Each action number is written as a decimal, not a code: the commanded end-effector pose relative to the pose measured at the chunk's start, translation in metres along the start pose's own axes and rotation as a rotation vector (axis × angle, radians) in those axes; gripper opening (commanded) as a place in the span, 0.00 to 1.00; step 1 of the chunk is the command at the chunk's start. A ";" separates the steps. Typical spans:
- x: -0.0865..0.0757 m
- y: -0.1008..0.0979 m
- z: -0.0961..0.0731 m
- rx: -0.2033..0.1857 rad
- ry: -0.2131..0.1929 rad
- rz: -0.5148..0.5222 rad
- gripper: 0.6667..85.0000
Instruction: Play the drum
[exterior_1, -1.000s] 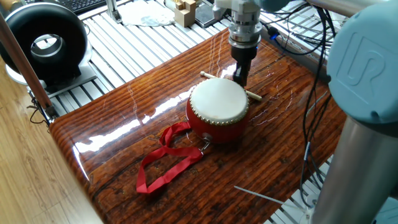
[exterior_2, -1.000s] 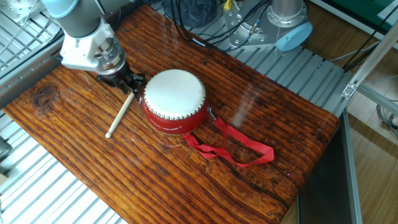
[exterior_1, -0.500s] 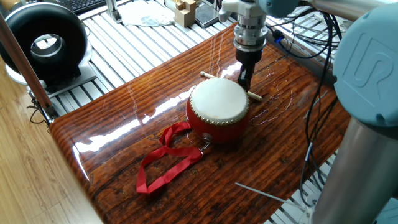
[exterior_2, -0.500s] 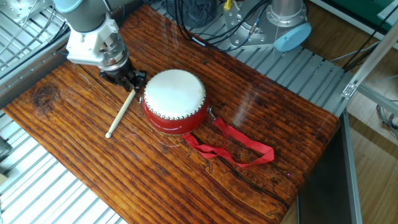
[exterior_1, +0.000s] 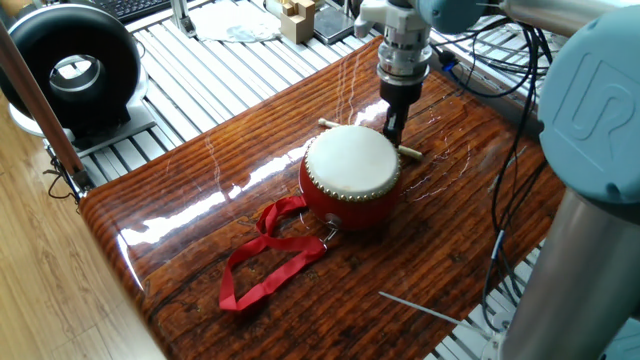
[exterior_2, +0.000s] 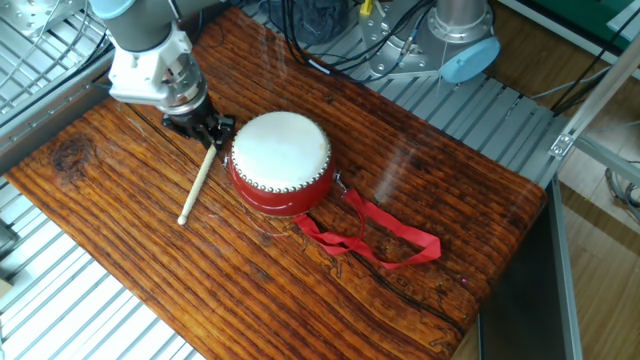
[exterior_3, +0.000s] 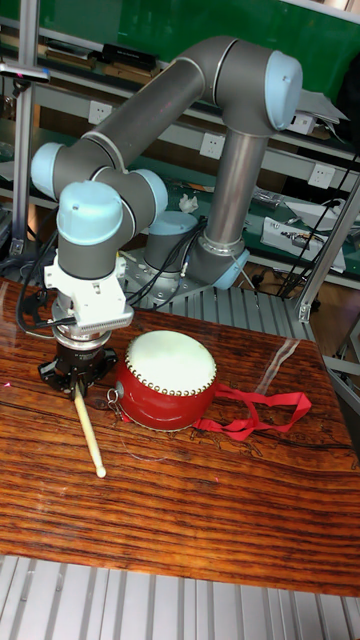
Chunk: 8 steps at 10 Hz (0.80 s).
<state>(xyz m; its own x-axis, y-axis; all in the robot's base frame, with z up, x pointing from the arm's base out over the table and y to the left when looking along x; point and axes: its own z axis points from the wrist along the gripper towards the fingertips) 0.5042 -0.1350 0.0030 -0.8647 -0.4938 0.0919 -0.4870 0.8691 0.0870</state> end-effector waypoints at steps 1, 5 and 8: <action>-0.006 -0.010 -0.022 0.004 0.025 -0.028 0.09; -0.020 -0.014 -0.044 0.017 0.003 -0.051 0.00; -0.040 -0.026 -0.059 0.066 -0.028 -0.191 0.00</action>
<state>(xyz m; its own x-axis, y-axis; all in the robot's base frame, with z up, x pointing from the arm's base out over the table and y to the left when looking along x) 0.5389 -0.1415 0.0431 -0.8109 -0.5792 0.0831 -0.5763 0.8152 0.0577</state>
